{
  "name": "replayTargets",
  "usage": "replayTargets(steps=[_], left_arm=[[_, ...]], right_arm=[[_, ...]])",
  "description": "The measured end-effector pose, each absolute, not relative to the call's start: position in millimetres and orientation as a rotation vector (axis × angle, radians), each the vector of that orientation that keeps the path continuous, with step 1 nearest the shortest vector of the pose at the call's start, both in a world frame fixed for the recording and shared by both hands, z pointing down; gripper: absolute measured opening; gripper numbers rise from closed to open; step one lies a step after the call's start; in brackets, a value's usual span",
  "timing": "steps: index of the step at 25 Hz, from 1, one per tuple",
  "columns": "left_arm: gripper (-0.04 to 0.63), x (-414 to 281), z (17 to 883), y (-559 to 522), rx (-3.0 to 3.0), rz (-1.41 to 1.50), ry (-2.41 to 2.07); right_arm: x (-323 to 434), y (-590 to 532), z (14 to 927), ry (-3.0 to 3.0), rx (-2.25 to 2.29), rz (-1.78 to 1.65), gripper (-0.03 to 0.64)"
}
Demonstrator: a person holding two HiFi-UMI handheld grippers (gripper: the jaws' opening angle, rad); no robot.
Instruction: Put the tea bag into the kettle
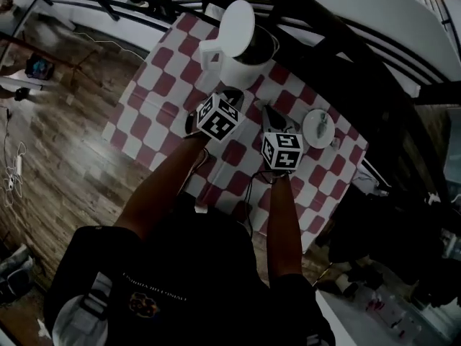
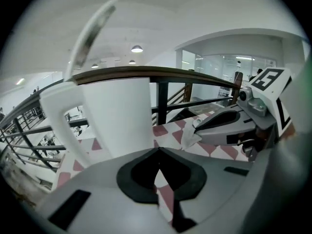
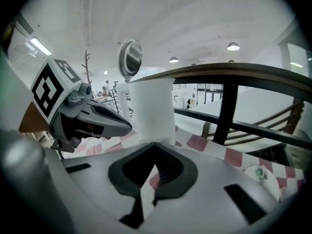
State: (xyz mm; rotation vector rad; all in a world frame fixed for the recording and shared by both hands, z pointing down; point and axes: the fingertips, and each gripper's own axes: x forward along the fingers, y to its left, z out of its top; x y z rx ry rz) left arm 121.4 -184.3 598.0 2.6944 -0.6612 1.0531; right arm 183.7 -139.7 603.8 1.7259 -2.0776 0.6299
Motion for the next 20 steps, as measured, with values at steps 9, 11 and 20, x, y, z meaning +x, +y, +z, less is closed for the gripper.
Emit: replayTargets(steps=[9, 11, 20], left_arm=[[-0.002, -9.0, 595.6, -216.1, 2.551, 0.997, -0.943], [-0.002, -36.6, 595.7, -220.5, 2.515, 0.987, -1.001], [-0.002, -104.0, 605.6, -216.2, 2.412, 0.97, -1.121]], right_arm=[[63.7, -188.1, 599.3, -2.234, 1.479, 0.554, 0.011], [38.8, -196.1, 598.0, -2.265, 1.426, 0.539, 0.011], [-27.6, -200.2, 606.5, -2.326, 1.28, 0.52, 0.011]])
